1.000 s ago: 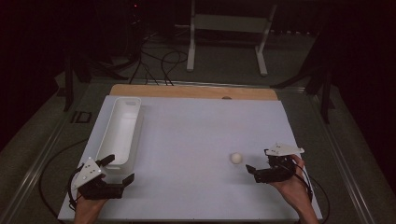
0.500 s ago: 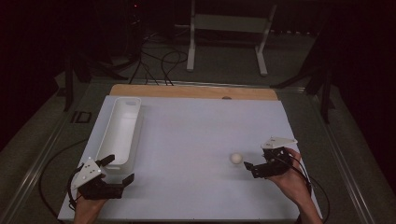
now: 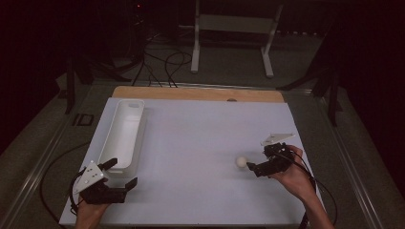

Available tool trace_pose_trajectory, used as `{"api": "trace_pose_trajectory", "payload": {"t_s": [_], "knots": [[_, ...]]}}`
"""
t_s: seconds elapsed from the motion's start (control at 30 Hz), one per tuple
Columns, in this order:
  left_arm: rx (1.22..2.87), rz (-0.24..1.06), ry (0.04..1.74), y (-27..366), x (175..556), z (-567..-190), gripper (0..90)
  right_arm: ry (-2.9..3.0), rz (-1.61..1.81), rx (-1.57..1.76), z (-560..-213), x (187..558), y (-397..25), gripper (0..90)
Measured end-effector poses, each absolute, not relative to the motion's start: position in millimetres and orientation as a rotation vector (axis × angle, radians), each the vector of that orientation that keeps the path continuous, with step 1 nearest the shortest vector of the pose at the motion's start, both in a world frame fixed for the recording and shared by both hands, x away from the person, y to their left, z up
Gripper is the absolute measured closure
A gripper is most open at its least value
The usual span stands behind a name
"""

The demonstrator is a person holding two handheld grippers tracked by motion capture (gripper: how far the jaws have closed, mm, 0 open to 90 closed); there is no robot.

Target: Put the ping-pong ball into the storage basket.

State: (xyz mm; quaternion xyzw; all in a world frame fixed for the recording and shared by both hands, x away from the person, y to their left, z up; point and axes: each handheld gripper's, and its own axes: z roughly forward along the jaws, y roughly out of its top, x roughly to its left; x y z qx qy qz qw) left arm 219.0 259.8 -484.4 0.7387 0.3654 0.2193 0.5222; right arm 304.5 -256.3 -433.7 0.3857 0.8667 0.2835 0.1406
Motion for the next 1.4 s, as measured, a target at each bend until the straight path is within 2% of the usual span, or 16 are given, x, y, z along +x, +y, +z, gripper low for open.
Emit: {"api": "trace_pose_trajectory", "payload": {"t_s": [1.4], "knots": [[1.770,0.524,0.870,260,219,-485,0.9,2.696,0.586,1.056,-461,338,-223,7.4]]}}
